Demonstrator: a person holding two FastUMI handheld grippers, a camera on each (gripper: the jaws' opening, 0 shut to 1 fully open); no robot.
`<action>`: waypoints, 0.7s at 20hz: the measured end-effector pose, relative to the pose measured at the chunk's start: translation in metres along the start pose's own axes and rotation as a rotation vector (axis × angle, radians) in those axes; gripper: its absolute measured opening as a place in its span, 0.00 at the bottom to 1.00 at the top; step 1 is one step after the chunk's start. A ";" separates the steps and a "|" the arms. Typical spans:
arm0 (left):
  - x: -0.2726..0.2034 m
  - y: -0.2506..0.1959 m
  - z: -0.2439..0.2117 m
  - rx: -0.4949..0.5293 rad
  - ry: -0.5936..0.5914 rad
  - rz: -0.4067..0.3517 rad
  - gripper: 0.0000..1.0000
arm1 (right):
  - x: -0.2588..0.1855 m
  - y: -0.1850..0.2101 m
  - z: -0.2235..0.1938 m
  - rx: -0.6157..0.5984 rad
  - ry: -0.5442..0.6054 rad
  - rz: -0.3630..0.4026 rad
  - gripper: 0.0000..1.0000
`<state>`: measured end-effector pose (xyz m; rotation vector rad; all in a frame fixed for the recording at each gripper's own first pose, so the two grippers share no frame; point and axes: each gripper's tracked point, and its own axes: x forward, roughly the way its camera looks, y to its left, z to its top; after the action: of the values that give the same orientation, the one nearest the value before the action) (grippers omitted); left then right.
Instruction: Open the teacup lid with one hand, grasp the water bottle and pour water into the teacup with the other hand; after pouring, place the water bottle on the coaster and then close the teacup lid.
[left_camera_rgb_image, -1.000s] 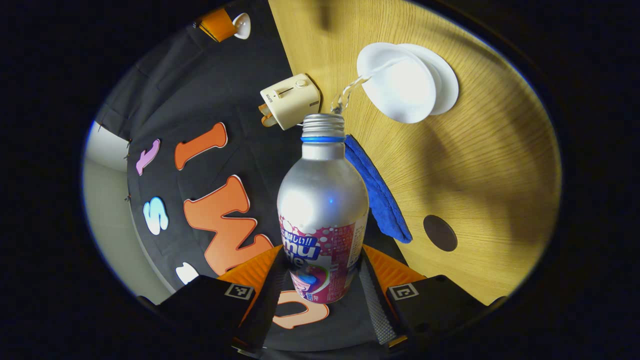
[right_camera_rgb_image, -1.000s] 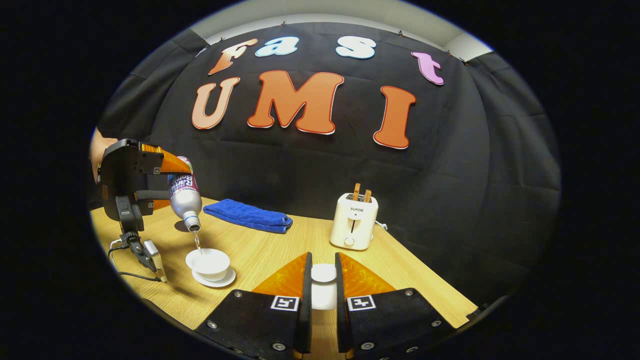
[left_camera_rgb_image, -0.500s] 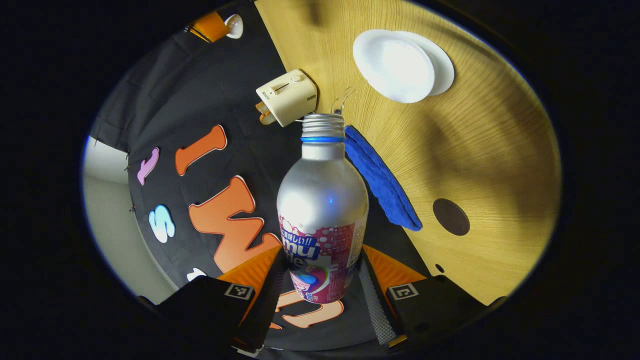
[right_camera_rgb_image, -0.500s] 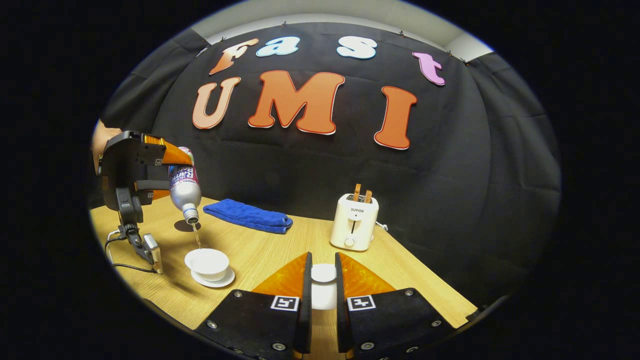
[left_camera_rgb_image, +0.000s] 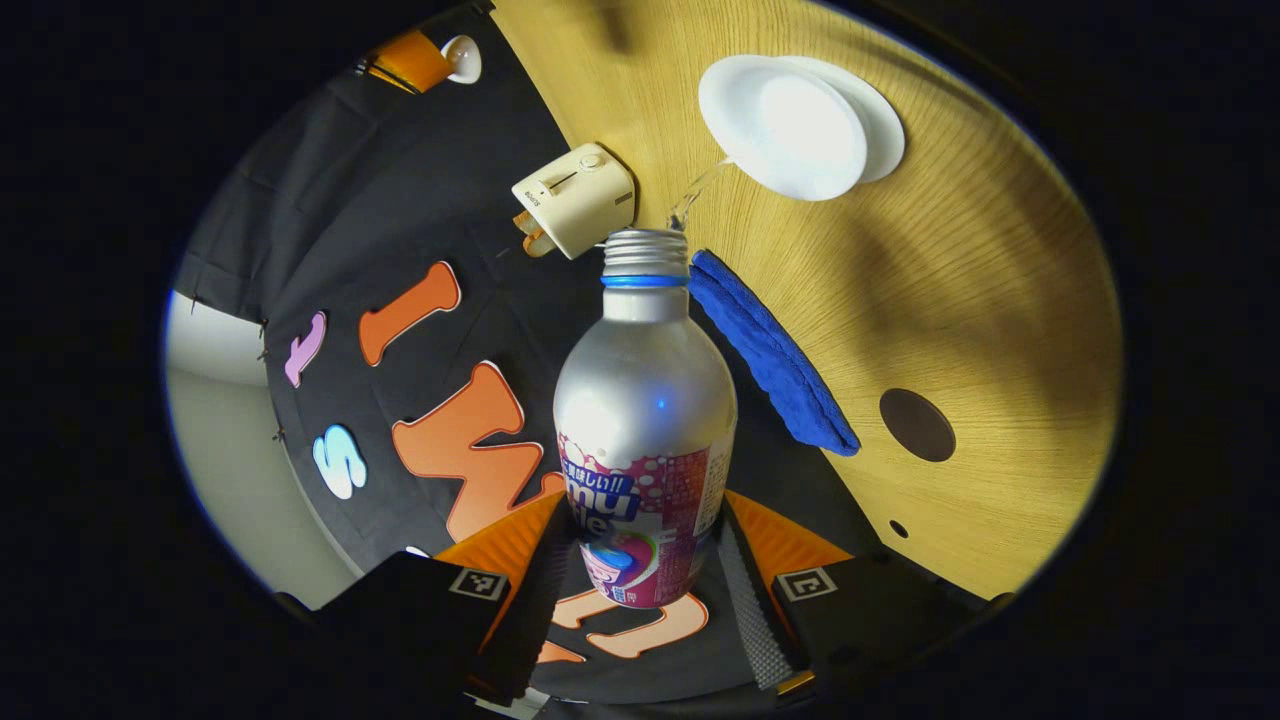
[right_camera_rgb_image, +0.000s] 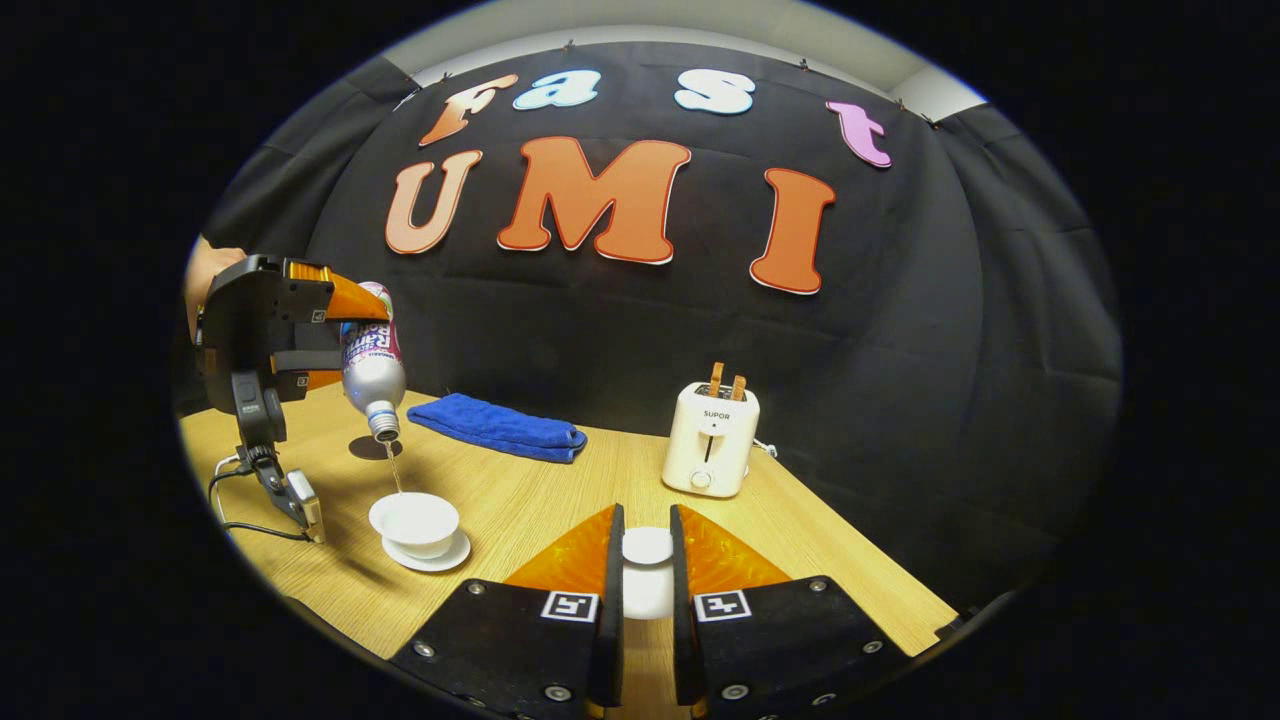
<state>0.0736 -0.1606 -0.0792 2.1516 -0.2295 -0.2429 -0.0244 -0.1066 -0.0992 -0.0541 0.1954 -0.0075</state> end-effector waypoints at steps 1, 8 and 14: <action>0.001 0.000 -0.001 -0.002 0.001 -0.001 0.82 | 0.000 0.000 0.000 -0.001 0.000 0.002 0.21; 0.004 -0.002 -0.001 0.002 0.006 0.005 0.82 | -0.001 0.004 -0.001 -0.013 0.003 0.005 0.21; -0.004 -0.004 0.005 -0.039 -0.011 0.025 0.82 | 0.000 0.009 -0.002 -0.008 0.012 0.006 0.21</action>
<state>0.0685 -0.1612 -0.0847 2.1076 -0.2557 -0.2433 -0.0252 -0.0977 -0.1017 -0.0612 0.2079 -0.0012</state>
